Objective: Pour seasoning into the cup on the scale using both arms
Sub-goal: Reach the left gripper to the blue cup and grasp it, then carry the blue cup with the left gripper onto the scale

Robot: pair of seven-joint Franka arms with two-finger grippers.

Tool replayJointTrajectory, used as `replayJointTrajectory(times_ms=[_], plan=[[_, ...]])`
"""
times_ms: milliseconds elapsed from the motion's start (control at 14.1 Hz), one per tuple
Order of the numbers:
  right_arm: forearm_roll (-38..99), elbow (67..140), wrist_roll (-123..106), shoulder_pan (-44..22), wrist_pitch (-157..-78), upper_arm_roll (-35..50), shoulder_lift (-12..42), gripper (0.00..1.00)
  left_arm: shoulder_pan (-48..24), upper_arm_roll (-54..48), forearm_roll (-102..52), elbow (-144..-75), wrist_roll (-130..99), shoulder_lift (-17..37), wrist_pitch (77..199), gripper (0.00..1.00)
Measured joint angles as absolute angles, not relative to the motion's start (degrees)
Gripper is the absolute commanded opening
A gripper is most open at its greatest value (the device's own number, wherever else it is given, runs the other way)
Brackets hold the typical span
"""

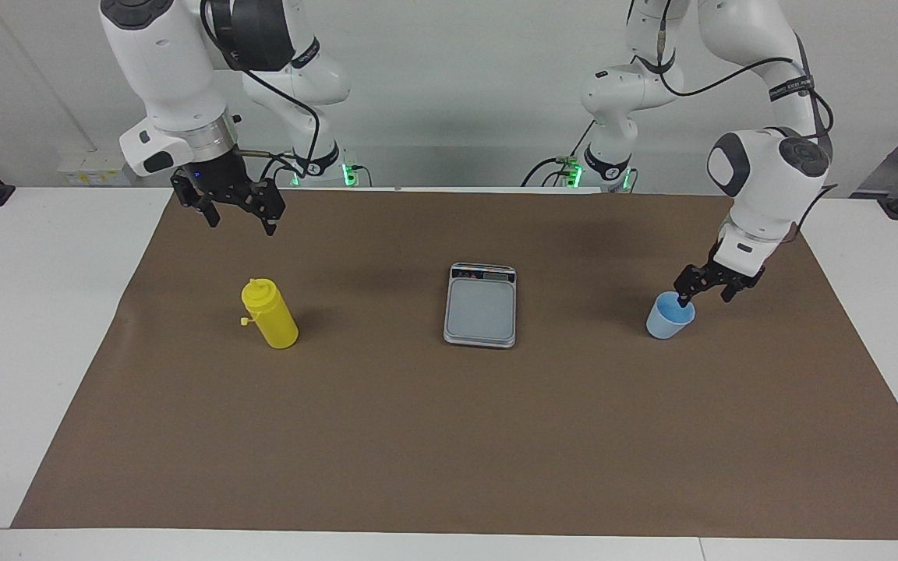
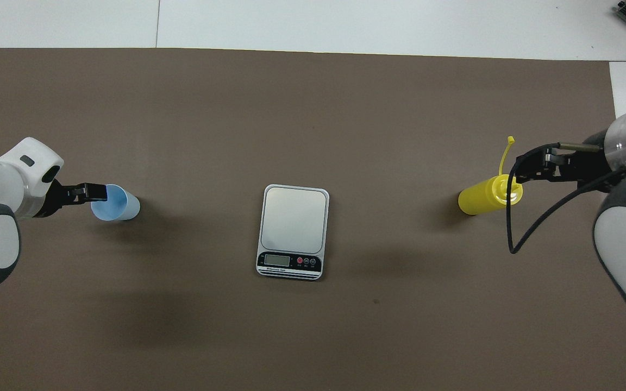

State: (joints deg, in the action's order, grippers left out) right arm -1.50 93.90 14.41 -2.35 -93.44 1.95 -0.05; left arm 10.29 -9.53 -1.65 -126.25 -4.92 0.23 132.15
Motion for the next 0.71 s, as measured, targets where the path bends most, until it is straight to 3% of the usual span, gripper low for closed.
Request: replayJointTrajectory(times_ms=[285, 356, 427, 569, 712], plan=[[-1.5, 93.9, 14.41, -2.35, -93.44, 1.95, -0.05, 1.0, 10.29, -9.59, -1.67, -130.01, -6.96, 0.63, 134.85, 1.0], [-1.5, 93.9, 14.41, -2.35, -93.44, 1.95, -0.06, 1.0, 10.29, -9.61, -1.68, -130.88, -7.78, 0.8, 135.87, 0.77], [-1.5, 93.9, 14.41, -2.35, -93.44, 1.95, -0.06, 1.0, 10.25, -9.66, -1.69, -131.5, -8.64, 1.17, 136.99, 0.45], [-1.5, 93.9, 14.41, -2.35, -93.44, 1.95, -0.06, 1.0, 10.2, -9.78, -1.69, -131.71, -9.36, 2.02, 138.74, 0.0], [-1.5, 93.9, 14.41, -2.35, -93.44, 1.95, -0.06, 1.0, 10.19, -9.82, -1.69, -131.72, -9.37, 2.39, 139.0, 0.0]])
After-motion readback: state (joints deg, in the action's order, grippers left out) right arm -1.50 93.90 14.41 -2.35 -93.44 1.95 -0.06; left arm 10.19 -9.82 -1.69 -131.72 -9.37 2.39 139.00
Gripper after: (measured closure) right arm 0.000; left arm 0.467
